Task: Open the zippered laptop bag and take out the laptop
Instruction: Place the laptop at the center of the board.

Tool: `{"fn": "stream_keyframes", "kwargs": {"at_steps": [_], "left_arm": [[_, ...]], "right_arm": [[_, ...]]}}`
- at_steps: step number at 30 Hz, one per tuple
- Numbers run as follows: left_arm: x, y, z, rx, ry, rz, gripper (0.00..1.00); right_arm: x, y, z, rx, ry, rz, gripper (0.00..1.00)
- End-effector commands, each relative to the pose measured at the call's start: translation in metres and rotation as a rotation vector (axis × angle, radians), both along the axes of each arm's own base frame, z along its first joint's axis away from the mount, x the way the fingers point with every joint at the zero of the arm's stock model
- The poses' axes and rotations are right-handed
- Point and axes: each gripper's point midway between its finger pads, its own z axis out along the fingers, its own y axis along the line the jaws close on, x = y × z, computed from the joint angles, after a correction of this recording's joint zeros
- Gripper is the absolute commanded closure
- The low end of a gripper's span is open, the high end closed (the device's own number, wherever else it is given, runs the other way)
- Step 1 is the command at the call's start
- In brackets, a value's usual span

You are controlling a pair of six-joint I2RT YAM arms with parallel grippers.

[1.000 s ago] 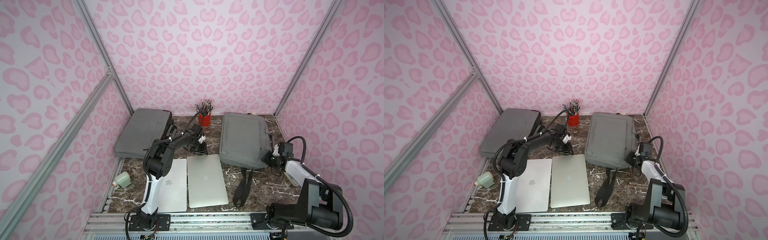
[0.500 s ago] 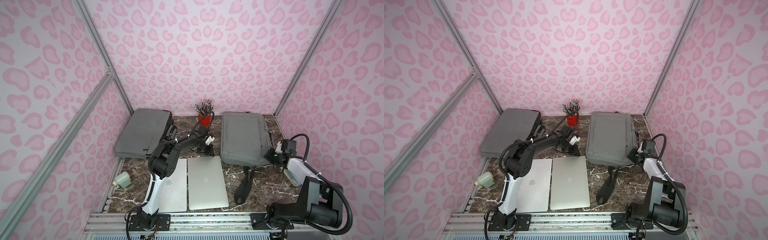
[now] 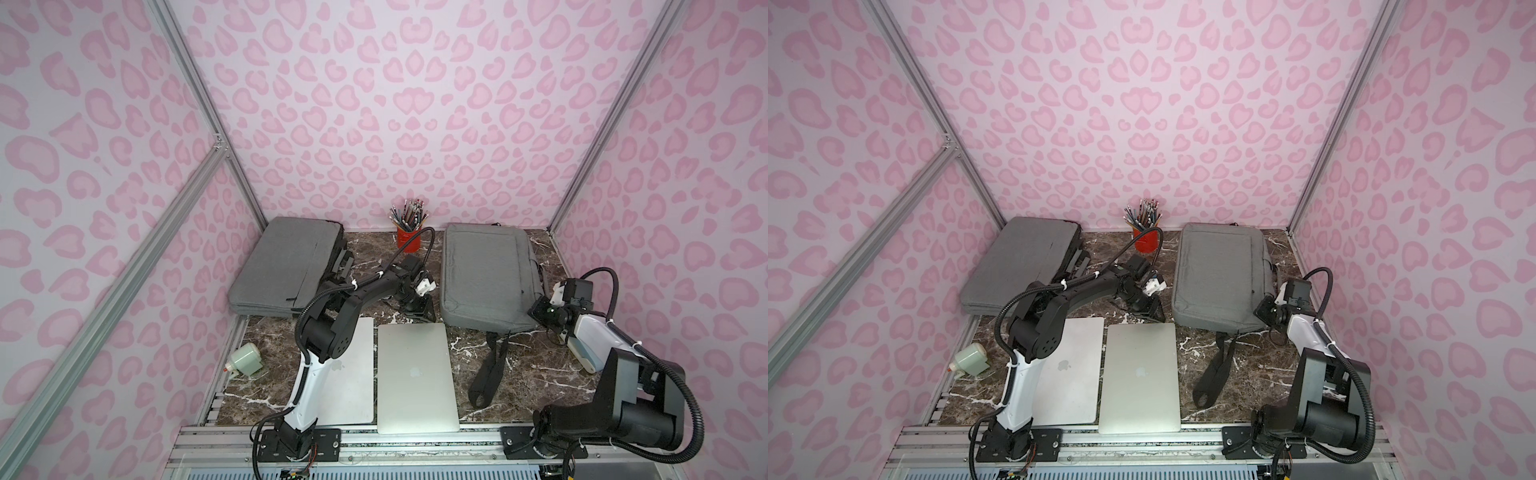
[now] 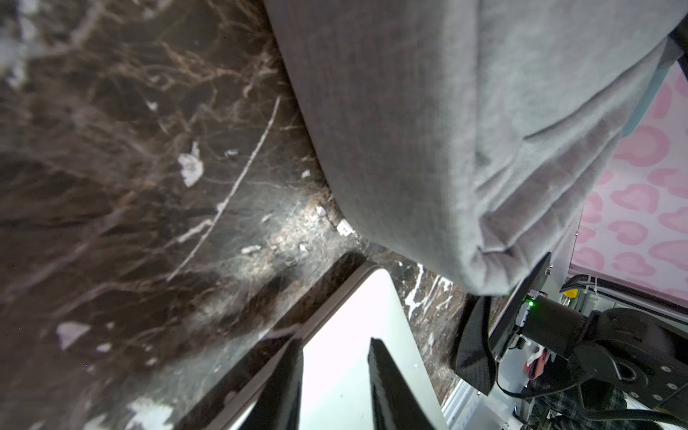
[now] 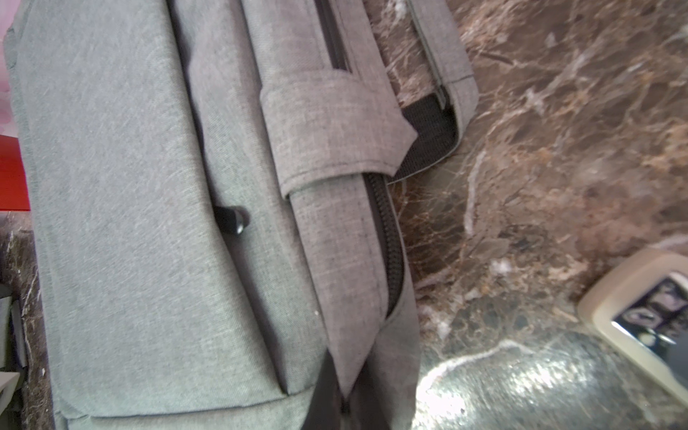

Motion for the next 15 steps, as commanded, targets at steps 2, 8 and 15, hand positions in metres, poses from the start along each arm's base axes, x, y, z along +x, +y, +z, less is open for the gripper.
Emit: {"fn": "stream_keyframes", "kwargs": {"at_steps": [2, 8, 15], "left_arm": [[0.008, 0.001, 0.020, -0.006, -0.007, 0.060, 0.58], [0.023, -0.008, 0.053, -0.083, -0.043, 0.191, 0.50], [0.026, -0.023, 0.051, -0.111, -0.028, 0.285, 0.47]], "right_arm": [[0.006, 0.008, 0.007, 0.028, -0.047, 0.041, 1.00], [0.005, 0.026, 0.011, 0.063, -0.062, 0.080, 1.00], [0.003, 0.049, 0.008, 0.103, -0.061, 0.116, 1.00]]}}
